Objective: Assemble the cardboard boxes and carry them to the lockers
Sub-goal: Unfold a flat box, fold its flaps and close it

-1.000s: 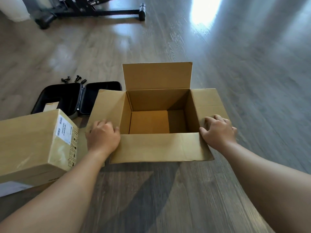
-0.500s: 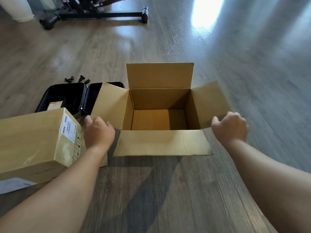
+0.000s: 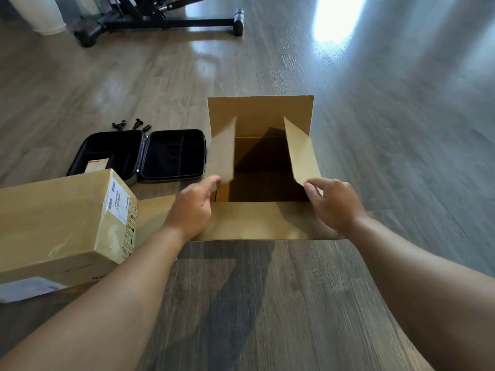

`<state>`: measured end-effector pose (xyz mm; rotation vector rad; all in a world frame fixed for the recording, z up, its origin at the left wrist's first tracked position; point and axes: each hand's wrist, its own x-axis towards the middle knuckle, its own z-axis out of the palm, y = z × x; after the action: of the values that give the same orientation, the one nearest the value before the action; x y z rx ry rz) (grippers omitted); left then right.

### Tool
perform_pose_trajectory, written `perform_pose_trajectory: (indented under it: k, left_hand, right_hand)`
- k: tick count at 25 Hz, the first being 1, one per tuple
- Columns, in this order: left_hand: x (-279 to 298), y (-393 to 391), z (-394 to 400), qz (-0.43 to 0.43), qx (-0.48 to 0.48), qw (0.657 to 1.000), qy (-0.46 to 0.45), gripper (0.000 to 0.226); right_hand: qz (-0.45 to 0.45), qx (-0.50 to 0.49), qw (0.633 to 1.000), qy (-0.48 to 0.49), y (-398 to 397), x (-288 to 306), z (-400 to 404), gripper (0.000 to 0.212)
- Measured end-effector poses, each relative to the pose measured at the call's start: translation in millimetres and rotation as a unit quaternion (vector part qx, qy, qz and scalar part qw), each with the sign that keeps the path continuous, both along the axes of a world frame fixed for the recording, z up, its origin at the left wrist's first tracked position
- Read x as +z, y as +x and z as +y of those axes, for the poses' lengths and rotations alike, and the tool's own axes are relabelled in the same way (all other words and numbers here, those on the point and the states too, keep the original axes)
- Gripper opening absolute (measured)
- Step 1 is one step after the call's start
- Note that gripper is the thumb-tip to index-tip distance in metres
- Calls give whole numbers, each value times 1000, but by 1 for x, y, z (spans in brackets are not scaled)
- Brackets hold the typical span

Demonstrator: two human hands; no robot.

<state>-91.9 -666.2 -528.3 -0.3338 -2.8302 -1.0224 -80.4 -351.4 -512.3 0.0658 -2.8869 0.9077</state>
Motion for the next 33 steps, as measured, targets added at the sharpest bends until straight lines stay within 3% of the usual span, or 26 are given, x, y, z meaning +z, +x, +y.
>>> perform_pose_trajectory:
  k: [2, 4, 7, 12, 14, 17, 21, 24, 27, 30, 33]
  left_hand:
    - [-11, 1, -9, -103, -12, 994, -33, 68]
    - [-13, -2, -18, -151, -4, 987, -63, 78]
    - [-11, -6, -27, -177, -16, 977, -117, 83]
    - [-23, -6, -39, -167, -52, 978, -114, 67]
    - [-22, -8, -44, -163, -81, 981, -71, 58]
    - [-13, -9, -43, -161, -78, 984, 2, 42]
    - [-8, -9, -24, -141, 52, 987, 62, 23]
    - [-12, -12, -12, -118, 92, 987, 67, 22]
    - [-13, -13, -2, -156, 102, 973, 134, 25]
    - [-11, -15, -1, -208, 127, 951, 191, 19]
    - [-8, -18, -5, -219, 151, 945, 191, 21]
  right_hand:
    - [-92, 1, 996, 23, 1, -11, 17, 35]
    - [-173, 14, 984, 34, 2, -18, 33, 63]
    - [-198, 58, 978, 37, -2, -23, 49, 83]
    - [-185, 99, 978, -7, -5, -30, 62, 68]
    - [-205, 94, 969, -97, -5, -27, 64, 59]
    - [-259, 36, 928, -267, -4, -23, 59, 39]
    - [-116, -92, 962, -228, -10, -32, 43, 13]
    - [-75, -143, 970, -184, -19, -31, 28, 18]
    - [-73, -162, 974, -143, -24, -31, 16, 14]
    - [-115, -148, 958, -215, -24, -34, 19, 16]
    - [-125, -158, 942, -268, -20, -33, 26, 40]
